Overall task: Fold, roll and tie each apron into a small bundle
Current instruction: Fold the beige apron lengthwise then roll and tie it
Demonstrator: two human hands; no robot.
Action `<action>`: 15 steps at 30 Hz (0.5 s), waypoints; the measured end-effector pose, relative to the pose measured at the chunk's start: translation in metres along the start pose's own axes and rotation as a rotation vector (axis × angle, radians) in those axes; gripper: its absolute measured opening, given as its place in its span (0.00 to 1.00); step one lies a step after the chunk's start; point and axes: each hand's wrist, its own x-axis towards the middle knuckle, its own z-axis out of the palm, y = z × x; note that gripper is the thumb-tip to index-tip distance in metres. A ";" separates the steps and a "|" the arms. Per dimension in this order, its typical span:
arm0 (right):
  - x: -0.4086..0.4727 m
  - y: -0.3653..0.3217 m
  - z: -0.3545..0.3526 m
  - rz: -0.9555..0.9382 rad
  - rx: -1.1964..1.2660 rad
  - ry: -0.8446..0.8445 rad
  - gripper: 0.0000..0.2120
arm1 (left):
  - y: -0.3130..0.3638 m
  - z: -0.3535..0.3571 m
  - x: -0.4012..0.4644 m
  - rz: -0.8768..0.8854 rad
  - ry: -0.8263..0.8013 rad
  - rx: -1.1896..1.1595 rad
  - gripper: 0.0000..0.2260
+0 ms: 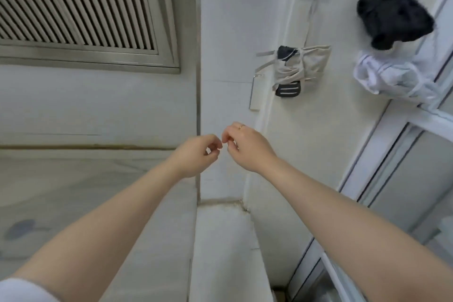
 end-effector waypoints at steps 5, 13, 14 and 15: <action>0.029 -0.075 0.099 -0.025 0.050 -0.267 0.12 | -0.129 -0.031 -0.051 -0.177 -0.131 0.087 0.10; 0.054 -0.160 0.246 0.148 0.070 -0.697 0.13 | -0.320 -0.075 -0.120 -0.556 -0.373 0.074 0.17; 0.054 -0.171 0.267 0.173 0.073 -0.731 0.14 | -0.344 -0.079 -0.132 -0.566 -0.396 0.113 0.16; 0.051 -0.173 0.274 0.198 0.078 -0.751 0.15 | -0.354 -0.078 -0.136 -0.571 -0.432 0.154 0.16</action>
